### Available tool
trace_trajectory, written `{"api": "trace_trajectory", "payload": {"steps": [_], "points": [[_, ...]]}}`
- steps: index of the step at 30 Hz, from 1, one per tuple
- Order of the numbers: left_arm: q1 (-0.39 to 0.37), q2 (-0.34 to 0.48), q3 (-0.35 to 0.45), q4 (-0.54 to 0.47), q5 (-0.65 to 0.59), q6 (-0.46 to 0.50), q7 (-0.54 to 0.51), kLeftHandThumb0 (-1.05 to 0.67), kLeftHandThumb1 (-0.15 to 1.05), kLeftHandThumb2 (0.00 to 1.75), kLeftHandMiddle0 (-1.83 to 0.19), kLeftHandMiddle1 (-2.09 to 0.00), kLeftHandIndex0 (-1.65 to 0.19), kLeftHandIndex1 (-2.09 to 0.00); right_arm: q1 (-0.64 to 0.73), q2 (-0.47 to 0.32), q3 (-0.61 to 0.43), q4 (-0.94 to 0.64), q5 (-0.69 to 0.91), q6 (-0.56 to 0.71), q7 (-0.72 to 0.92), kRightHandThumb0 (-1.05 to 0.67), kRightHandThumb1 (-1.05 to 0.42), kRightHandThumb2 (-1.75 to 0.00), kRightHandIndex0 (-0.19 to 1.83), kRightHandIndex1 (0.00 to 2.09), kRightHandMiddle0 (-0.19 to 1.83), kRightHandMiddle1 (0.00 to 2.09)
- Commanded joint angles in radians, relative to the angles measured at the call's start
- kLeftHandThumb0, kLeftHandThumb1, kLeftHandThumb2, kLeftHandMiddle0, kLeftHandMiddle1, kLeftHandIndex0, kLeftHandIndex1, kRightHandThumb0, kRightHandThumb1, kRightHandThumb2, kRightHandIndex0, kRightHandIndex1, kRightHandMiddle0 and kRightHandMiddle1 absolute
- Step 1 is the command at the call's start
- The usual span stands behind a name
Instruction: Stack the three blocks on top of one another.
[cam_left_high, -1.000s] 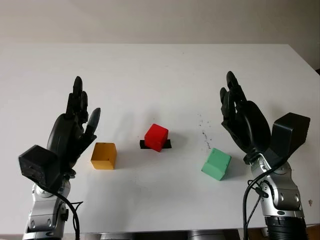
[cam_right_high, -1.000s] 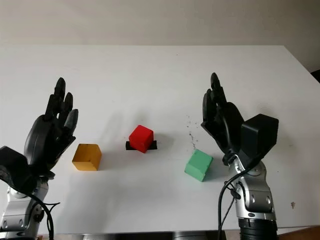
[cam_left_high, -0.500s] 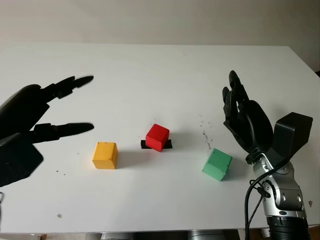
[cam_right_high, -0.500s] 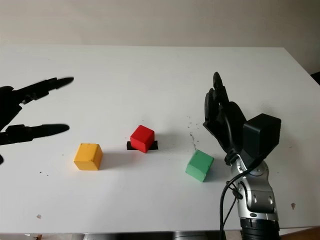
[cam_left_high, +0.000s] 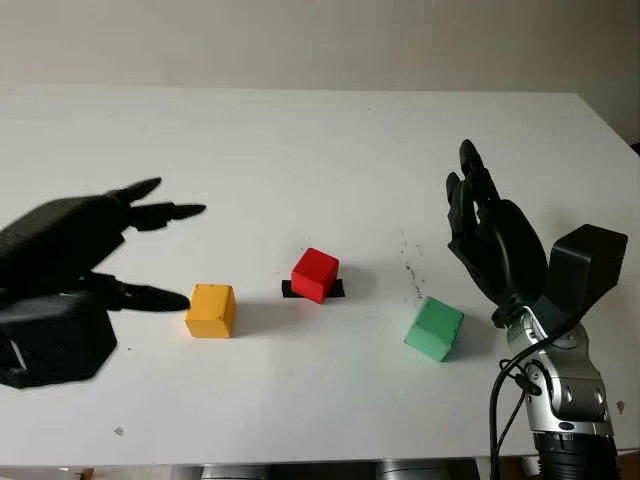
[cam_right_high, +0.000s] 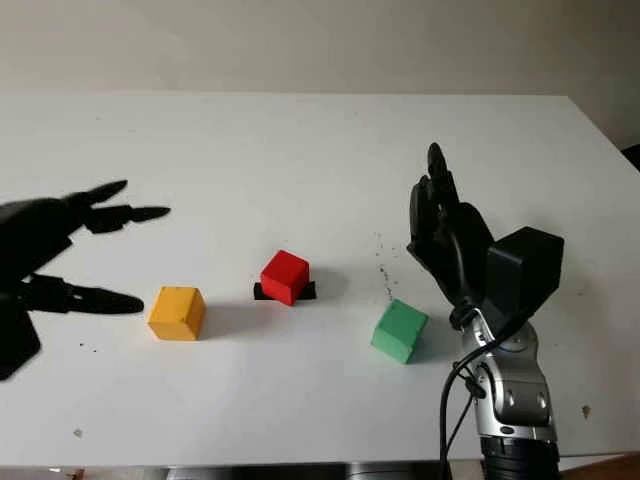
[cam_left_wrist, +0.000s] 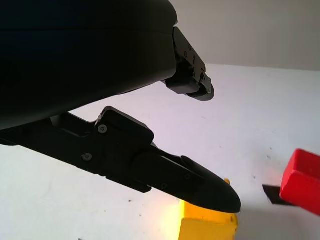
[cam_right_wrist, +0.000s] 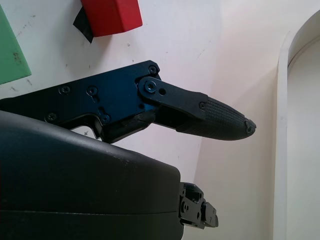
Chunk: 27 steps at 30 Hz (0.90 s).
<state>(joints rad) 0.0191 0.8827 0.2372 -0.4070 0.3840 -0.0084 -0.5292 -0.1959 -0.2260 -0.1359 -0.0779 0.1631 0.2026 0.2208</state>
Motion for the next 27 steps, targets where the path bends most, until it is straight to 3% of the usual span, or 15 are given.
{"api": "trace_trajectory", "payload": {"steps": [1,12,19,27], "points": [[0.011,0.002,-0.019,0.004,0.023,-0.010,0.001,-0.89,0.94,0.05,0.01,-0.03,-0.37,-0.05,0.005,-0.006,-0.007,-0.019,0.004,0.004,-0.001,-0.73,-1.05,-0.74,-0.19,0.00,-0.19,0.00],[0.015,0.013,-0.057,0.000,0.034,-0.001,-0.074,-0.88,0.93,0.06,0.05,-0.04,-0.34,-0.04,0.004,-0.008,-0.008,-0.021,0.007,0.008,-0.001,-0.71,-1.05,-0.73,-0.19,0.00,-0.19,0.00],[0.026,0.005,-0.097,-0.025,0.198,0.019,-0.048,-0.84,0.90,0.04,0.04,-0.06,-0.34,-0.05,0.002,-0.006,-0.011,-0.018,0.008,0.009,0.000,-0.71,-1.05,-0.73,-0.19,0.00,-0.19,0.00],[0.030,-0.028,-0.133,-0.020,0.298,0.016,0.010,-0.83,0.92,0.06,-0.02,-0.08,-0.45,-0.11,0.000,-0.007,-0.009,-0.016,0.003,0.005,-0.002,-0.71,-1.05,-0.73,-0.19,0.00,-0.19,0.00]]}}
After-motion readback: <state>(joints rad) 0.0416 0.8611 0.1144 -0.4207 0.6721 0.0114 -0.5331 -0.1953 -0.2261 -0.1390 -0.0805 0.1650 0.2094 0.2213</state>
